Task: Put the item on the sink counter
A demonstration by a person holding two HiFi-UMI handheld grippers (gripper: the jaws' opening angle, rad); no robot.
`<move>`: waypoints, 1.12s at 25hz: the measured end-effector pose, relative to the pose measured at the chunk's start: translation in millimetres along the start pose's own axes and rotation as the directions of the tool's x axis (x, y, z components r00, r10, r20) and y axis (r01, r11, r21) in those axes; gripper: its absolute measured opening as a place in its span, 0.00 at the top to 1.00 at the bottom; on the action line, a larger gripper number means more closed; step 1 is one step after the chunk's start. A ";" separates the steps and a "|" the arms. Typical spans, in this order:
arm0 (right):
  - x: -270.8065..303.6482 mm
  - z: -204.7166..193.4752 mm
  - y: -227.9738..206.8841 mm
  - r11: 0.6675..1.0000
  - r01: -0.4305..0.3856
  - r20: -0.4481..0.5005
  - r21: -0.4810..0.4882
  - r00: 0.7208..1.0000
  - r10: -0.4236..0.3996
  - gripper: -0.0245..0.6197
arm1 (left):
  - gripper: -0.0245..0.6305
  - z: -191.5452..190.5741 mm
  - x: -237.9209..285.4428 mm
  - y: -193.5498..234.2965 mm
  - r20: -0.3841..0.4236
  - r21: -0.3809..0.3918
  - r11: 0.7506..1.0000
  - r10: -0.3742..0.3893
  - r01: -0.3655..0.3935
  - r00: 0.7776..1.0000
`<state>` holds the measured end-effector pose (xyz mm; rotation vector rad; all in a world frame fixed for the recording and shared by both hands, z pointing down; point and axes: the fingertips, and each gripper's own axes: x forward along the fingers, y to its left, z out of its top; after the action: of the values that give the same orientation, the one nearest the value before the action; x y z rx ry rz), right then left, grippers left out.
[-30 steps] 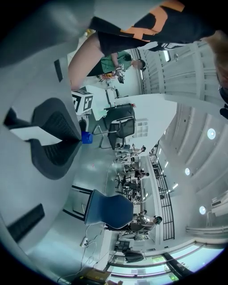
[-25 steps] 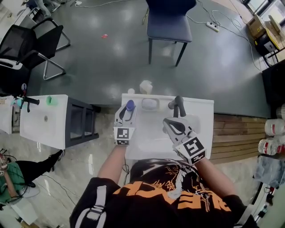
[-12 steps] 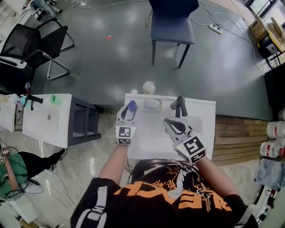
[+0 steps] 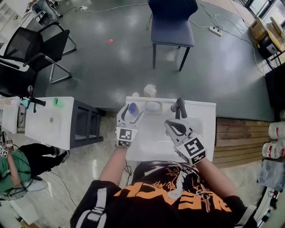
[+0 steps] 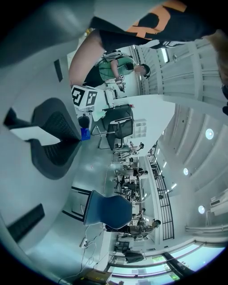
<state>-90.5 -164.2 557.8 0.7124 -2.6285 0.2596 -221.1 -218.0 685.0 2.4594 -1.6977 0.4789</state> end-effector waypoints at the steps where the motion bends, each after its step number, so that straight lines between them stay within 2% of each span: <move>1: -1.1 0.7 -0.2 1.000 0.003 0.002 0.002 1.000 -0.003 0.94 | 0.44 4.8 -3.4 0.4 0.004 0.011 1.000 -0.005 0.005 1.000; 8: -13.3 1.3 -0.7 1.000 0.017 0.030 0.019 0.999 -0.018 0.94 | 0.44 49.7 -29.3 7.5 0.065 0.038 0.999 0.024 -0.027 0.998; 13: -25.3 0.3 1.5 0.999 0.026 0.053 0.026 0.998 -0.027 0.94 | 0.44 103.5 -50.6 -3.7 0.145 0.075 0.997 0.011 -0.022 0.989; 15: -31.7 1.0 1.4 0.999 0.033 0.061 0.028 0.998 -0.035 0.94 | 0.44 126.2 -59.8 -14.7 0.176 0.076 0.997 -0.018 0.004 0.984; 20: -49.1 2.8 -2.0 0.998 0.047 0.090 0.035 0.995 -0.050 0.94 | 0.44 160.1 -77.3 -54.2 0.194 0.037 0.989 -0.147 0.142 0.970; 28: -81.3 14.3 0.4 0.998 0.058 0.156 0.040 0.986 -0.064 0.94 | 0.47 186.2 -101.5 -108.6 0.173 0.059 0.977 -0.214 0.207 0.961</move>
<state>-31.3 -131.8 510.2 0.8559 -2.7507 0.2420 -117.5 -138.1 485.9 2.7462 -1.4702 0.2786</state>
